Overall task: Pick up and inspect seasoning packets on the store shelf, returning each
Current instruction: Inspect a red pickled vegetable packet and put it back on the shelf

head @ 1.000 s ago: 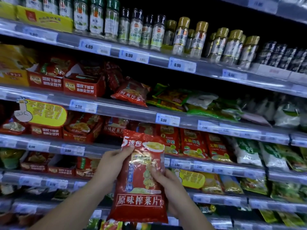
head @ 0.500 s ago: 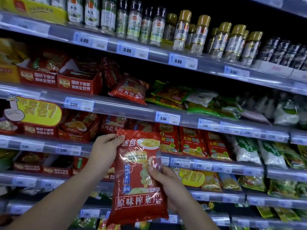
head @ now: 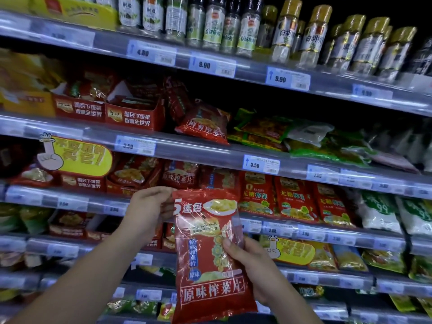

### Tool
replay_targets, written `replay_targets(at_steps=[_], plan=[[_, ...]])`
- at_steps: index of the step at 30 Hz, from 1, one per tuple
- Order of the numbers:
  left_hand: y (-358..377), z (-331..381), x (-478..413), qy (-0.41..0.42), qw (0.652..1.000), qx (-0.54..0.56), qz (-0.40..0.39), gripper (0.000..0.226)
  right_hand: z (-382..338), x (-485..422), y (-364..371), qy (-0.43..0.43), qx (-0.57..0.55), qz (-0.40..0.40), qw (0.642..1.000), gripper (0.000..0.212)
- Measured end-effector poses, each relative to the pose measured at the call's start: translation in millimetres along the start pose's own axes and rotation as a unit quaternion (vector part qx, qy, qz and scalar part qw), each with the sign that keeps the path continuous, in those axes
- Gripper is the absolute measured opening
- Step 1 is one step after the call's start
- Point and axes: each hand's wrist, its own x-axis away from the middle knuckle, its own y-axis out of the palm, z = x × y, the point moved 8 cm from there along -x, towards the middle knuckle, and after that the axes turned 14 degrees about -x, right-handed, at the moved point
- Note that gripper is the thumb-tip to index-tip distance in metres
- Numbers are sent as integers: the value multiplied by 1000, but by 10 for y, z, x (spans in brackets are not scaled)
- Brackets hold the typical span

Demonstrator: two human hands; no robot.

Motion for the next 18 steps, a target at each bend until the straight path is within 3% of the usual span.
replay_targets(at_steps=[2,4,7,9,10,14,18], plan=[[-155,7,-41,17,999,1,43,21,27,-30,-23,3,-8,1,1000,51],[-178,-29,-16,4,1000,-5,29,27,41,-63,-56,4,-21,10,1000,56],[116,-335,215,-74,988,-102,-94,46,45,-143,-77,8,-46,25,999,47],[372,-463,482,-72,965,-186,-171,34,35,-222,-82,10,-48,37,998,42],[465,-501,547,-65,964,-177,-185,27,19,-262,-81,8,-45,42,998,41],[484,-510,480,-46,981,-112,-150,24,-46,-399,-72,11,7,15,1000,45],[406,-475,371,-47,985,-126,-108,28,-107,-509,-31,18,96,-57,994,52]])
